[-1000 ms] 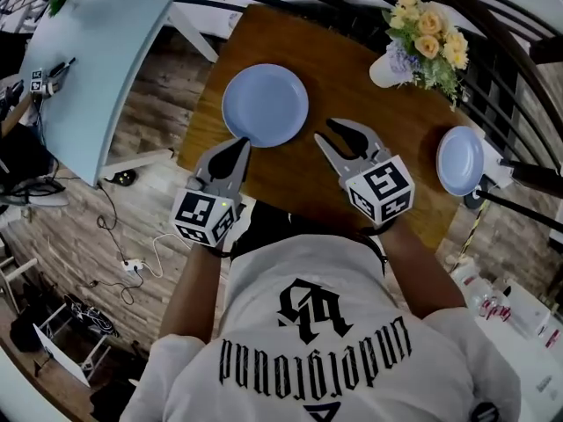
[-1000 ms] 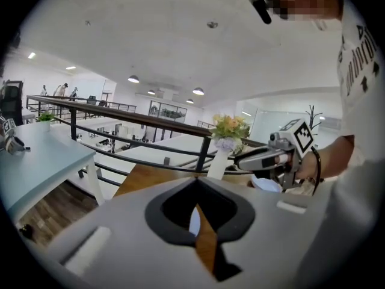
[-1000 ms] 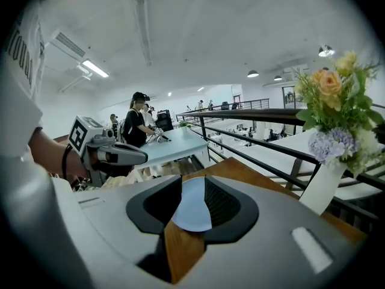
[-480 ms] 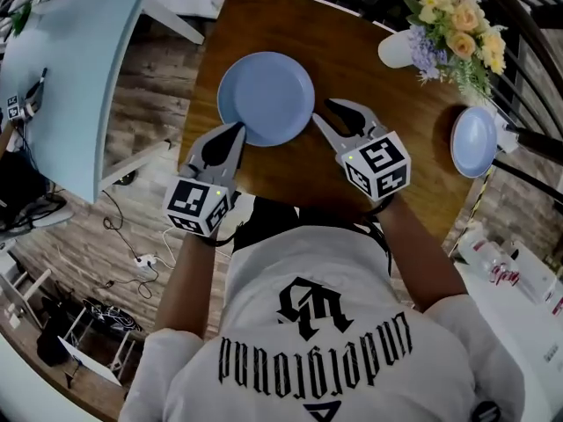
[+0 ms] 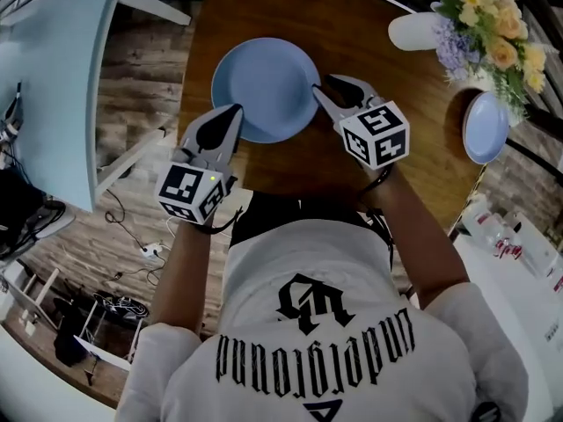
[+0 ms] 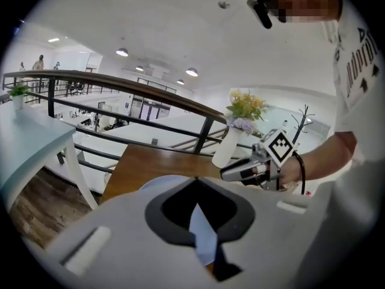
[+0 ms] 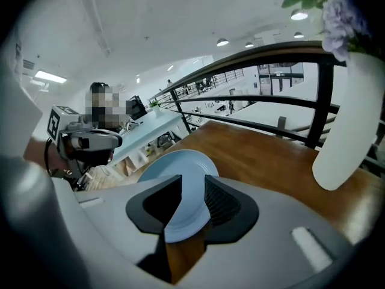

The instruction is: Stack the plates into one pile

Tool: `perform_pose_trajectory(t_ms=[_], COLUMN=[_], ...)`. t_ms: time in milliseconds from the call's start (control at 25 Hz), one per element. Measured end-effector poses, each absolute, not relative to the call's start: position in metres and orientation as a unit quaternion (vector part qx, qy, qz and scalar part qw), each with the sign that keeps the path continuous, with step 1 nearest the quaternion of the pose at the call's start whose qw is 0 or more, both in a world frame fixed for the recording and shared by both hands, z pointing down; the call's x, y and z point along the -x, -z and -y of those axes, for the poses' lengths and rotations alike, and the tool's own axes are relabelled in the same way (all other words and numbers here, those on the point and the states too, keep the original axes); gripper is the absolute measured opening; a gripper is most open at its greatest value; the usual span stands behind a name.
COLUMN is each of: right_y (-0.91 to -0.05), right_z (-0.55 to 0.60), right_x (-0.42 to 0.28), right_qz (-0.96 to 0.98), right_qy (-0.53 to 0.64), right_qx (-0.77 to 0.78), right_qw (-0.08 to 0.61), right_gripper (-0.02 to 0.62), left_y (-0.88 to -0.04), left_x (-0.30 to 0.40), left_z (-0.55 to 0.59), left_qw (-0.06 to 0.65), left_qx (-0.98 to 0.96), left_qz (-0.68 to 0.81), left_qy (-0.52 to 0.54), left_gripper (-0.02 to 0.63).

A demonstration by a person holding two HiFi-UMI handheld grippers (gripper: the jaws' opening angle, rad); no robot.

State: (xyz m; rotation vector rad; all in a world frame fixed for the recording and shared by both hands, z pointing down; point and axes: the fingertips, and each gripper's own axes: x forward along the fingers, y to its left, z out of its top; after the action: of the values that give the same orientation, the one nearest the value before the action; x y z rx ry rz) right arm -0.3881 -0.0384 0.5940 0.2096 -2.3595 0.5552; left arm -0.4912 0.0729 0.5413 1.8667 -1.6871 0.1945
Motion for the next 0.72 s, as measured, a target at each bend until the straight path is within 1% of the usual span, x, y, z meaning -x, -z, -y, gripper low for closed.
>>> perform_pose_trajectory(t_ms=[440,720], right_y=[-0.666,-0.688], right_z=[0.050,0.051], right_x=[0.391,0.393], right_qz=[0.873,0.859], right_qy=[-0.262,-0.273], right_qx=[-0.093,-0.099], right_qw=[0.400,0.423], right_gripper=[0.098,0.098], left_y=[-0.582,-0.598], left_x=[0.504,0.503], left_z=[-0.065,-0.064], left_qw=[0.339,0.354], left_qx=[-0.701,-0.696], left_qz=[0.624,0.621], left_qy=[-0.065,-0.062], left_gripper=[0.046,0.046])
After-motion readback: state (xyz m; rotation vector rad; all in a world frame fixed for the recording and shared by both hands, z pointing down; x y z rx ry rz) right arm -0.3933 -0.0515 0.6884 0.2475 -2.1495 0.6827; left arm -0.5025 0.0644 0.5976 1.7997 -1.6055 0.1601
